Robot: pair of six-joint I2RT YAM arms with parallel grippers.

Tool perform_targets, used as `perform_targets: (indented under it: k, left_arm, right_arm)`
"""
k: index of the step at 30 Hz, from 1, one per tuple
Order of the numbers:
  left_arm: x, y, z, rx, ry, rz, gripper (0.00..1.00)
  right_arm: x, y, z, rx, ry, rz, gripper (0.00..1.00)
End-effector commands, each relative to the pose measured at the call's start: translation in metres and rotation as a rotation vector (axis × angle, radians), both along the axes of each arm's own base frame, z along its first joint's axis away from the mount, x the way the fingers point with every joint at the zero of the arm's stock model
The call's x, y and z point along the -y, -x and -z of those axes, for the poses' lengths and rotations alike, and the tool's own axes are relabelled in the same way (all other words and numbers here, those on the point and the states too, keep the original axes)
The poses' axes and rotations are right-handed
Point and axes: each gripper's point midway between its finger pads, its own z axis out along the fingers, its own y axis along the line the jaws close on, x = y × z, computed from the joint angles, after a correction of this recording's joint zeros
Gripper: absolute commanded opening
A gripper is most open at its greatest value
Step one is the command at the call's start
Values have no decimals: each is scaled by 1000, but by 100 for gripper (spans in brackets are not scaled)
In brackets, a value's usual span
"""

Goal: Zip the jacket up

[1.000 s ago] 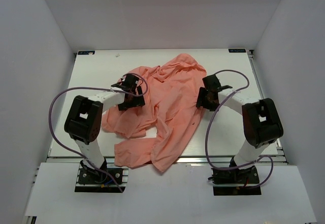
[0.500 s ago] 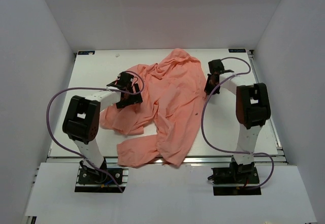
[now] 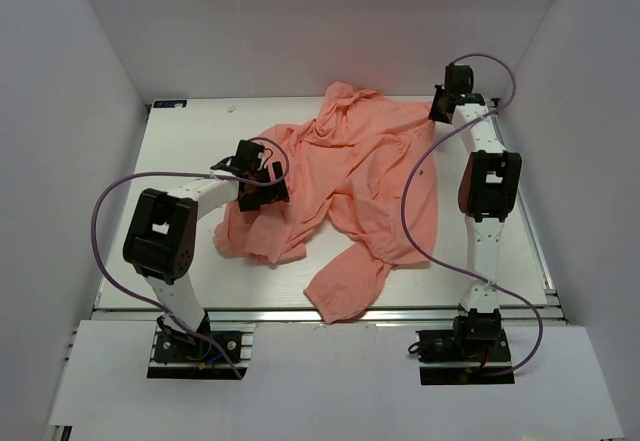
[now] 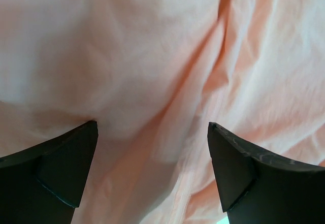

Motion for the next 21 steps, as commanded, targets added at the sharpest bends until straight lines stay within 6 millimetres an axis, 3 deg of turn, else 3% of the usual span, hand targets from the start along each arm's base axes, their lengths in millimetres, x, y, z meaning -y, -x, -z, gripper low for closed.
perform_targets:
  k: [1, 4, 5, 6, 7, 8, 9, 10, 11, 12, 13, 14, 15, 16, 17, 18, 21]
  left_arm:
    - [-2, -24, -19, 59, -29, -24, 98]
    - [2, -36, -37, 108, -20, -17, 98]
    - [3, -40, -49, 142, -12, -14, 98]
    - [5, -40, -55, 157, 5, -6, 98]
    - [8, -42, -63, 180, 21, -1, 98]
    - [10, -43, -75, 211, 44, 4, 98]
    - [13, -41, -82, 224, 63, 11, 98]
    - [16, -37, -86, 225, 86, 24, 98]
    - [17, -34, -99, 248, 107, 26, 98]
    - [17, -26, -96, 233, 111, 26, 98]
    - [16, -22, -98, 232, 119, 23, 98]
    - [15, -17, -99, 230, 123, 19, 98]
    - [12, -8, -102, 225, 132, 5, 98]
    - [10, -3, -103, 225, 135, 2, 98]
    - [10, 2, -103, 224, 145, -2, 98]
    - [8, 8, -103, 221, 146, -10, 98]
    - [-1, 22, -107, 217, 137, -50, 98]
  right_arm:
    - [4, -24, -69, 186, 28, -98, 0]
    - [2, -9, -102, 194, 56, -154, 1]
    - [-4, 8, -100, 140, 30, -187, 31]
    - [-9, 21, -101, 114, 7, -208, 44]
    - [-10, 51, -97, 60, -29, -168, 49]
    - [-4, 72, -127, 99, -26, -129, 57]
    - [1, 91, -121, 75, -28, -81, 60]
    - [3, 129, -70, -56, -56, -23, 62]
    - [3, 149, -65, -72, -65, -9, 65]
    - [2, 169, -86, -27, -80, 4, 65]
    - [1, 189, -77, -50, -97, 18, 65]
    - [-1, 226, -42, -144, -118, 40, 65]
    - [1, 244, -54, -111, -129, 70, 65]
    - [2, 264, -44, -143, -142, 105, 65]
    - [-2, 294, -17, -212, -182, 147, 65]
    - [-6, 304, -23, -174, -209, 140, 65]
    - [-7, 332, -8, -195, -228, 166, 65]
